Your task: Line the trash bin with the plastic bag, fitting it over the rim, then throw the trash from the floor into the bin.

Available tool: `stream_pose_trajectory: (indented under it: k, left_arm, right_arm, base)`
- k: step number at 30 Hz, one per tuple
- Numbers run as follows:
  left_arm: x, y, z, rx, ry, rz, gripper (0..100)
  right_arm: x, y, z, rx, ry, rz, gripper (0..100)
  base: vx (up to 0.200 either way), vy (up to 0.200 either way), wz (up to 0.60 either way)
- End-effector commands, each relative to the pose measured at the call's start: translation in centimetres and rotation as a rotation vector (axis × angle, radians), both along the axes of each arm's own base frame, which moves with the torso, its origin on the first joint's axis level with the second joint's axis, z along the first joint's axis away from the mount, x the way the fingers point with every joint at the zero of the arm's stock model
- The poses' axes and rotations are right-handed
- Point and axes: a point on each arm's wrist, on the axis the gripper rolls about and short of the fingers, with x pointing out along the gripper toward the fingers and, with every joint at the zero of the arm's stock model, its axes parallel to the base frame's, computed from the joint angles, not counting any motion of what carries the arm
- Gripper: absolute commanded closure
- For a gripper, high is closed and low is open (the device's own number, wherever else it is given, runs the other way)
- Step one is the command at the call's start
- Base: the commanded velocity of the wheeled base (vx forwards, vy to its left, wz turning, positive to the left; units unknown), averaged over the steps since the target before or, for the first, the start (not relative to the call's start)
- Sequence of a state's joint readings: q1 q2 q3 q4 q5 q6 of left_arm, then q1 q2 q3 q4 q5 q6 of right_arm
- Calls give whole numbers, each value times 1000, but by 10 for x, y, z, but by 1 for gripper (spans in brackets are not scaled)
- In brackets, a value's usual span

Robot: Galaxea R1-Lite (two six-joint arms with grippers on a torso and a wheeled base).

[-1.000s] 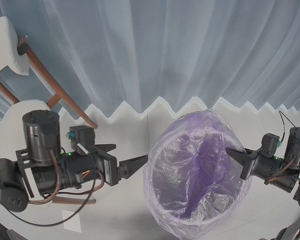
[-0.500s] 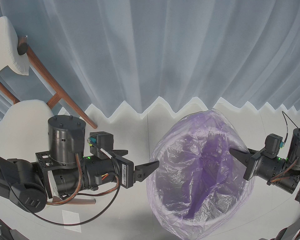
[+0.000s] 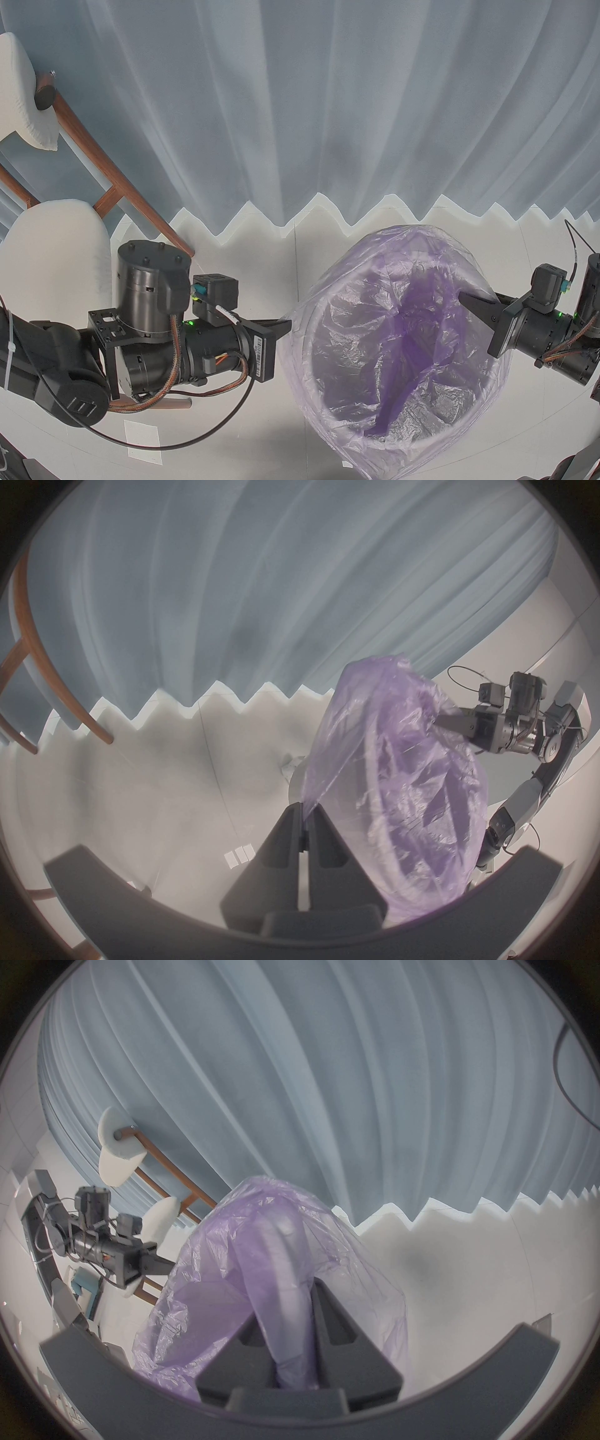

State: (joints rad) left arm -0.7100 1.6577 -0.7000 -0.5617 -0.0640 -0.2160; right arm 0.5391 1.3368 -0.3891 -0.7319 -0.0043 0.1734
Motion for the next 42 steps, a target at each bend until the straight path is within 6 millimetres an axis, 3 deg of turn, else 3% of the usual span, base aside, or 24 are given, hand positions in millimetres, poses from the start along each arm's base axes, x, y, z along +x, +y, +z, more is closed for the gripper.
stream_pose_trajectory:
  k: [1,19,26,27,33,38,42]
  left_arm:
    - [0,7,-6,15,19,18,100]
    - [3,13,-12,30,35,42,100]
    - [7,19,-2,-8,-16,70,100]
    - [8,19,0,-14,-24,73,0]
    - [0,37,10,-35,-49,119,0]
    - [-31,61,11,-53,-52,121,0]
    - [-34,62,17,-76,-74,112,0]
  right_arm:
    - [-1,0,7,32,-35,27,100]
    - [-15,-1,31,356,4,70,100]
    - [-15,-1,28,351,14,65,100]
    - [-14,-1,28,351,14,62,100]
    - [-11,-3,21,309,29,35,100]
    - [2,-8,10,163,11,-10,100]
    - [8,-5,3,60,-8,6,100]
  base:
    - [0,0,0]
    - [0,0,0]
    - [0,0,0]
    - [0,0,0]
    - [0,0,0]
    - [0,0,0]
    - [0,0,0]
